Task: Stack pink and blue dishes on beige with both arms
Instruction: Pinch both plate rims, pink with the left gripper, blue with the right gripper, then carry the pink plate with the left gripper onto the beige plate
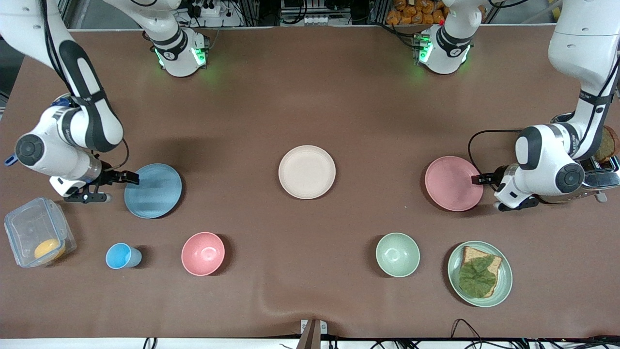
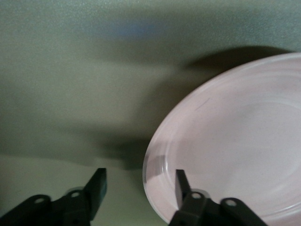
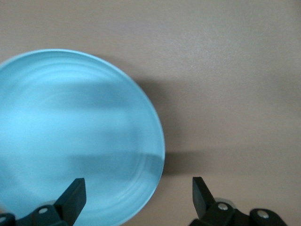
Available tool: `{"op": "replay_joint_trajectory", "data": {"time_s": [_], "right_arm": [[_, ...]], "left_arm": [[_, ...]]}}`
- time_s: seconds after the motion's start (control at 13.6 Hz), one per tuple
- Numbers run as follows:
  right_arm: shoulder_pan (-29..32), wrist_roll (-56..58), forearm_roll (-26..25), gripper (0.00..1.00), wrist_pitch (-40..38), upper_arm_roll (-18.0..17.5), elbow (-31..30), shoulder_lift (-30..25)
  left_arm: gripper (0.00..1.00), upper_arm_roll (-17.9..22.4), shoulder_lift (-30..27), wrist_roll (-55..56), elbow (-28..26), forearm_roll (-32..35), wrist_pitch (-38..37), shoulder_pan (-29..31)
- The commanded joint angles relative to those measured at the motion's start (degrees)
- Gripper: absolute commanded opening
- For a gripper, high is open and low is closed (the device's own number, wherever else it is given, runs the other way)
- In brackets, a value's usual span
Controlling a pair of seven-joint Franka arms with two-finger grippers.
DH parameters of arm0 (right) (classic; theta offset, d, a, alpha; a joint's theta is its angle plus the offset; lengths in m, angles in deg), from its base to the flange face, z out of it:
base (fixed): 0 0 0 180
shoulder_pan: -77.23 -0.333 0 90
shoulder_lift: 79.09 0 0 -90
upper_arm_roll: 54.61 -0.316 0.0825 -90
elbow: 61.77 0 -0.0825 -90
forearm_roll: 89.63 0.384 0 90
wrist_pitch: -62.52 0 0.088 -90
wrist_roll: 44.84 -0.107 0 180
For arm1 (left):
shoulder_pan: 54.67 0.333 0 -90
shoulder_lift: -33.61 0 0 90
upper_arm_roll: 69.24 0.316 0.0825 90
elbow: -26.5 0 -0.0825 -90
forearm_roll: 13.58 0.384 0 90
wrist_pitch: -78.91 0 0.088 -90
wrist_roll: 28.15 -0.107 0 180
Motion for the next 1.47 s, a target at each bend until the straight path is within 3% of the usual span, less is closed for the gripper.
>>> {"op": "replay_joint_trajectory", "data": {"time_s": [0.0, 0.29, 0.44, 0.59, 0.66, 0.73, 0.95, 1.1, 1.25, 1.39], "right_arm": [[2.10, 0.10, -0.34, 1.00, 0.72, -0.85, 0.96, 1.96], [2.62, 0.09, -0.08, 1.00, 1.24, -0.85, 3.24, 5.12], [2.80, -0.08, 0.36, 0.99, 1.24, -0.94, 3.42, 5.39], [2.71, 0.00, 3.51, 0.34, 0.89, -0.85, 3.34, 5.48], [2.71, 0.09, 4.48, 0.10, 0.72, -0.85, 3.25, 5.65], [2.63, 0.09, 4.67, 0.00, 0.72, -0.85, 3.16, 5.65], [2.54, 0.70, 4.67, 0.00, 0.63, -0.85, 3.16, 5.65], [2.54, 2.81, 4.58, 0.00, 0.54, -0.85, 3.25, 5.48], [2.45, 5.88, 4.58, 0.00, 0.02, -0.85, 3.34, 4.43], [2.45, 7.65, 4.58, 0.00, -5.58, -0.77, 5.69, 3.46]], "left_arm": [[0.40, -0.43, 0.71, -0.03, 0.75, -1.26, 0.41, 0.33], [0.21, -0.52, 1.06, -0.03, 0.75, -1.26, 0.41, 0.24], [0.00, -0.61, 1.06, -0.12, 0.67, -1.26, 0.41, 0.33], [0.00, -1.57, 0.45, -0.30, 0.58, -1.61, -0.11, 0.33], [0.00, -2.62, -0.34, -0.73, 0.49, -1.79, -0.81, 0.77], [0.00, -4.02, -2.35, -0.82, 0.49, -1.88, -3.34, 1.47], [0.00, -8.68, -8.06, -1.44, 1.28, -7.57, -11.69, 3.05], [0.00, -14.03, -10.27, 0.05, 3.47, -8.21, -15.40, 2.88], [0.00, -20.09, -9.93, 4.24, 5.40, -8.47, -16.20, 2.62], [0.00, -23.88, -8.01, 9.43, 6.29, -10.92, -14.37, 1.39]]}}
